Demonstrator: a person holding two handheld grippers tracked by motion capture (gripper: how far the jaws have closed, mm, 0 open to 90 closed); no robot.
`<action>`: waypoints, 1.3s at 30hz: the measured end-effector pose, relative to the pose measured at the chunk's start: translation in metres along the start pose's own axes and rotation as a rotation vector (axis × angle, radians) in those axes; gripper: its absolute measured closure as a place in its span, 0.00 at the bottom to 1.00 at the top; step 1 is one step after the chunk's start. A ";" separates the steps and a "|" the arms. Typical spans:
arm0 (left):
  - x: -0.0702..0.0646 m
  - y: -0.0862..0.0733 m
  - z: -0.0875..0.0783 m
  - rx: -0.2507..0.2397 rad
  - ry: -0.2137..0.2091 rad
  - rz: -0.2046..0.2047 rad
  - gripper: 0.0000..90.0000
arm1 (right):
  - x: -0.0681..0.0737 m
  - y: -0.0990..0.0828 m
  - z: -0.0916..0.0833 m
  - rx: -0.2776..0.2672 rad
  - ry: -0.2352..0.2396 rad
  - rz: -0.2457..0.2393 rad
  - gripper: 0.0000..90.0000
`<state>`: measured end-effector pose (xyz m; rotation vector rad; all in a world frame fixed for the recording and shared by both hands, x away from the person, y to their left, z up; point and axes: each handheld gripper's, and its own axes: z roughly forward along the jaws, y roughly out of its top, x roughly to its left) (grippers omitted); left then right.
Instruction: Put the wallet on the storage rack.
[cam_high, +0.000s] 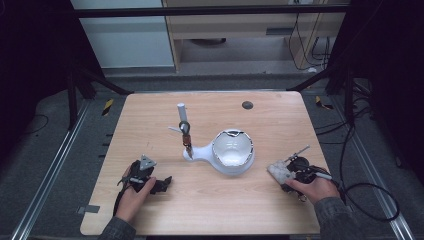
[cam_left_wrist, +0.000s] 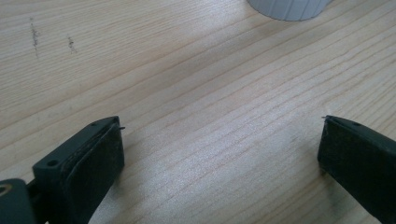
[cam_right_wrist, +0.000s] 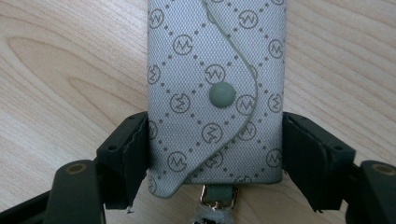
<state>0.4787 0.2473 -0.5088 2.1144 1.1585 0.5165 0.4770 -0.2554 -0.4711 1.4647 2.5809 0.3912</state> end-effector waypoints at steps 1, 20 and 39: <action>0.000 0.000 0.000 0.000 0.000 0.000 0.00 | 0.000 0.000 0.000 0.001 0.001 0.001 0.30; 0.000 0.000 0.000 -0.001 -0.002 0.001 0.00 | 0.003 0.005 -0.005 0.025 -0.023 -0.067 0.36; 0.000 0.000 0.000 -0.001 -0.002 0.001 0.00 | 0.026 0.022 -0.063 -0.002 -0.101 -0.233 0.36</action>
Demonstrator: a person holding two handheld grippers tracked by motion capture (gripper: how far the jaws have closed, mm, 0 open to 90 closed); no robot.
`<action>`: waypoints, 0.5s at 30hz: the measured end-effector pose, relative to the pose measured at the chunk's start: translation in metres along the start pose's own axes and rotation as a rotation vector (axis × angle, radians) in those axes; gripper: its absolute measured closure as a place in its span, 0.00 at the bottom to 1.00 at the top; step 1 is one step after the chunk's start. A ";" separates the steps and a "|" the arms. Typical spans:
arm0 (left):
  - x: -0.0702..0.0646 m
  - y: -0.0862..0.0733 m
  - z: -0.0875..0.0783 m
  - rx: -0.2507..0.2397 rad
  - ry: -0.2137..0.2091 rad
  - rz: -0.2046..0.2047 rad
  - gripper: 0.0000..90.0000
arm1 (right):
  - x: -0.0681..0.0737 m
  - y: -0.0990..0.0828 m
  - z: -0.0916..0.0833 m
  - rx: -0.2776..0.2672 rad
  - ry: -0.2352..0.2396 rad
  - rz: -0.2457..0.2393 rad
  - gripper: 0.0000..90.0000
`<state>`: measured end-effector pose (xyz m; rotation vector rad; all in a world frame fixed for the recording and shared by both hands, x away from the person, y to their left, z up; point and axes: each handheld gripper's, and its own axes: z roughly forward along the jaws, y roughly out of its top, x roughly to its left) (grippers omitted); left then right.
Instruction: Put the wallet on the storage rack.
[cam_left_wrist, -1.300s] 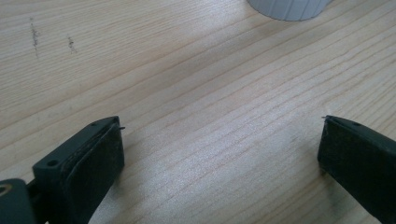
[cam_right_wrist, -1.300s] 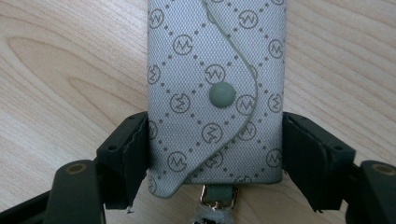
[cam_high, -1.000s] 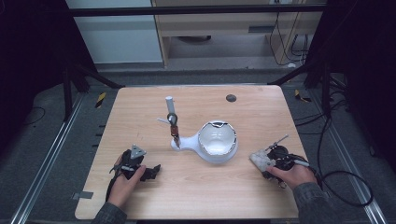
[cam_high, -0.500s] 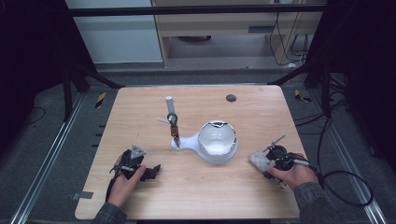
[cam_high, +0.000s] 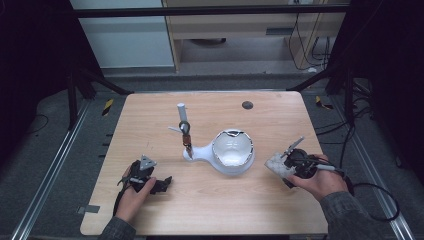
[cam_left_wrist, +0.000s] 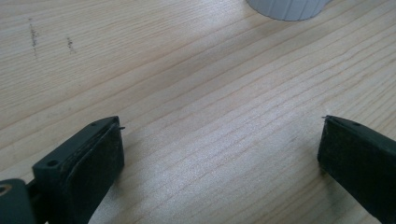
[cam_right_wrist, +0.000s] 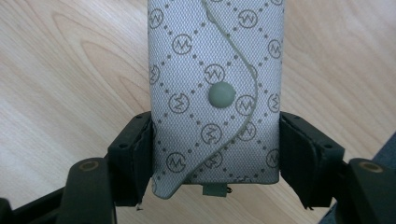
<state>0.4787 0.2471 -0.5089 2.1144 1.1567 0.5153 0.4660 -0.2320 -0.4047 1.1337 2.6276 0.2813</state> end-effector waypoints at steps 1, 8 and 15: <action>0.000 0.000 0.000 0.000 0.000 0.000 0.00 | 0.000 0.001 -0.003 0.001 -0.004 -0.010 0.36; 0.000 0.000 0.000 0.000 0.000 0.000 0.00 | 0.006 0.013 -0.021 -0.007 -0.025 -0.066 0.36; 0.000 0.000 0.000 0.000 0.000 0.000 0.00 | 0.012 0.024 -0.034 -0.012 -0.045 -0.105 0.36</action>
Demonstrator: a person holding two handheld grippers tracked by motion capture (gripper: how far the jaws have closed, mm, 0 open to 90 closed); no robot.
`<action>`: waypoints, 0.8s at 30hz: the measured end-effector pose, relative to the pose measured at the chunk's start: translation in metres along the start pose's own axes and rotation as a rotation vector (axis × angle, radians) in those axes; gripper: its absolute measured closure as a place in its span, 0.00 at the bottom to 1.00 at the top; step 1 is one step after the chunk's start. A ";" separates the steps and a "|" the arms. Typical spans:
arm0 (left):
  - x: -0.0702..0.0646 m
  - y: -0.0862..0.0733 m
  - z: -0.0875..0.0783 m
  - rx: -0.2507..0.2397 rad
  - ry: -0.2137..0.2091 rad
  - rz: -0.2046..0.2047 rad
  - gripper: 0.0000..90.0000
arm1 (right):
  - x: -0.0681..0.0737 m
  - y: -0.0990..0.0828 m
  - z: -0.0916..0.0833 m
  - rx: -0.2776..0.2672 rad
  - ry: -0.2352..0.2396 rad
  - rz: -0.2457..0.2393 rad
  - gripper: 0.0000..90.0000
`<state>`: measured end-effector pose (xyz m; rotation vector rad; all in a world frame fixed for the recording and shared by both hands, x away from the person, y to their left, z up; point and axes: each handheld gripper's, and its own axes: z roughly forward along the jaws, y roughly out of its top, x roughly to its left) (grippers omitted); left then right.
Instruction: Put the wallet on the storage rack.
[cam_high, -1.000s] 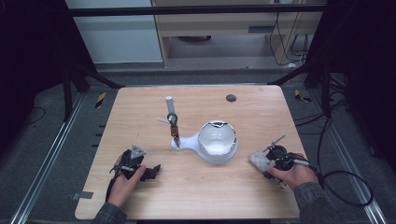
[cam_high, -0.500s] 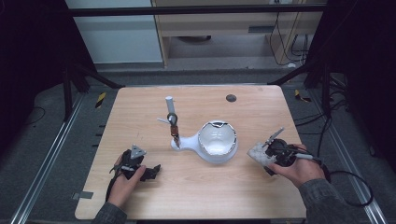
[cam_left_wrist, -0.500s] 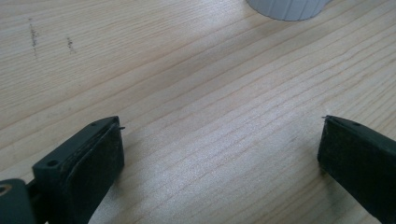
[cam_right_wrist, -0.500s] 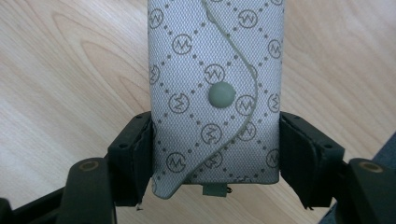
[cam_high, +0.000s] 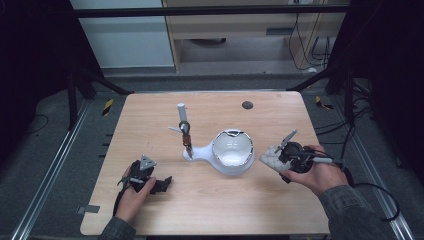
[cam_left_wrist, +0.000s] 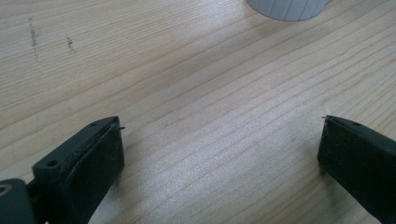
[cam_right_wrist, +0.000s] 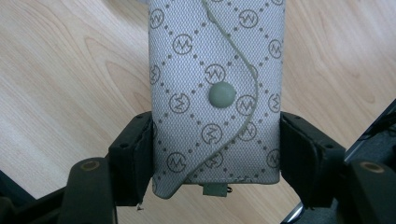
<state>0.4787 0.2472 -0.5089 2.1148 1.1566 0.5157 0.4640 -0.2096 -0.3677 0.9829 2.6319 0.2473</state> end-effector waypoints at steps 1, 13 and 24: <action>0.000 0.000 0.000 0.000 0.000 0.000 0.00 | 0.000 0.001 -0.001 -0.002 -0.003 -0.008 0.36; 0.000 0.000 0.000 -0.003 0.000 -0.003 0.00 | 0.009 0.018 -0.016 -0.009 -0.048 -0.074 0.36; 0.000 0.000 0.000 -0.003 0.000 -0.001 0.00 | 0.018 0.038 -0.026 -0.012 -0.043 -0.111 0.36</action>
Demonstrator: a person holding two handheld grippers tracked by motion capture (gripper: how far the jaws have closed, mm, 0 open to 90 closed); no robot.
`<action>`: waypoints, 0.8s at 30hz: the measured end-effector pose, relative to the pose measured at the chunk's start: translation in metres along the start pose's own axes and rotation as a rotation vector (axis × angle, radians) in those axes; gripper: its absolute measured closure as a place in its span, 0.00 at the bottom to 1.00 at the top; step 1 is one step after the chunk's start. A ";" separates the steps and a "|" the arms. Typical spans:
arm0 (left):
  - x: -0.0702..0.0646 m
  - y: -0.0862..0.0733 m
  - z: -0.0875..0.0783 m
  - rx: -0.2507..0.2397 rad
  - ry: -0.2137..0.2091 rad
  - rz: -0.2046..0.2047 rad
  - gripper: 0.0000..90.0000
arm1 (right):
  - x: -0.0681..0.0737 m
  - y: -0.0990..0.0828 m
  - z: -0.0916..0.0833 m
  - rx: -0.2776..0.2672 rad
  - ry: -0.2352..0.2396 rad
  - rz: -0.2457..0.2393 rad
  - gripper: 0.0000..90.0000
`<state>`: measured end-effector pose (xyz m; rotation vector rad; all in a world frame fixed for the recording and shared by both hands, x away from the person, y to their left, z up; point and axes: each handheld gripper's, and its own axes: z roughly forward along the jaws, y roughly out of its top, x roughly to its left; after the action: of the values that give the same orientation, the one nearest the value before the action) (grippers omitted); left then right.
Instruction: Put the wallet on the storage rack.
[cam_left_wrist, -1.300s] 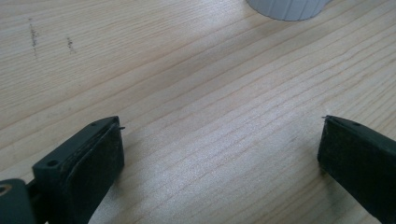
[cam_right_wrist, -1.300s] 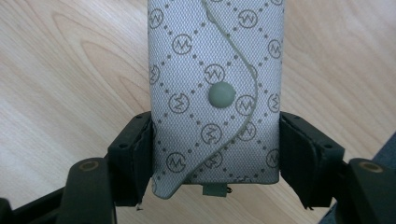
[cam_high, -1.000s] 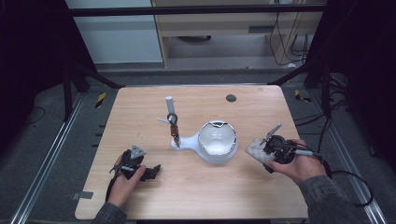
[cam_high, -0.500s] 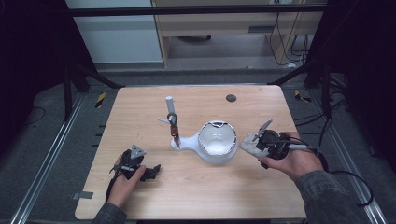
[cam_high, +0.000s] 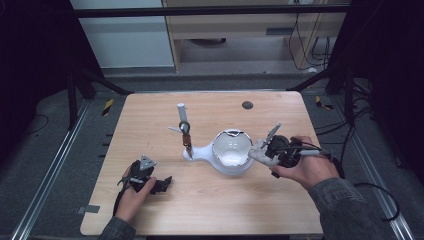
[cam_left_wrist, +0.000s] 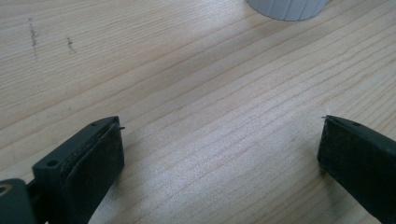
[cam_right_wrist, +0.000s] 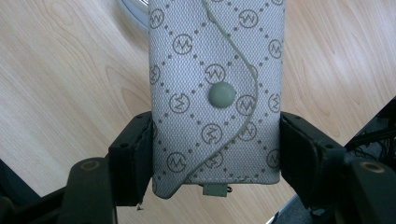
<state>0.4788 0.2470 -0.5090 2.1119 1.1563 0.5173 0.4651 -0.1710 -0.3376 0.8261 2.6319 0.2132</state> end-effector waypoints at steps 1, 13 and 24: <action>0.000 0.000 0.000 0.000 0.000 0.000 0.00 | 0.000 0.001 0.000 -0.001 0.000 -0.005 0.36; 0.000 0.000 0.000 0.000 0.000 0.001 0.00 | 0.005 0.012 -0.003 -0.007 0.012 -0.027 0.36; 0.000 0.000 0.000 0.001 0.000 0.000 0.00 | 0.011 0.024 0.001 0.010 0.028 -0.057 0.36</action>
<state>0.4788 0.2471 -0.5089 2.1125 1.1567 0.5165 0.4700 -0.1457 -0.3361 0.7552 2.6804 0.1978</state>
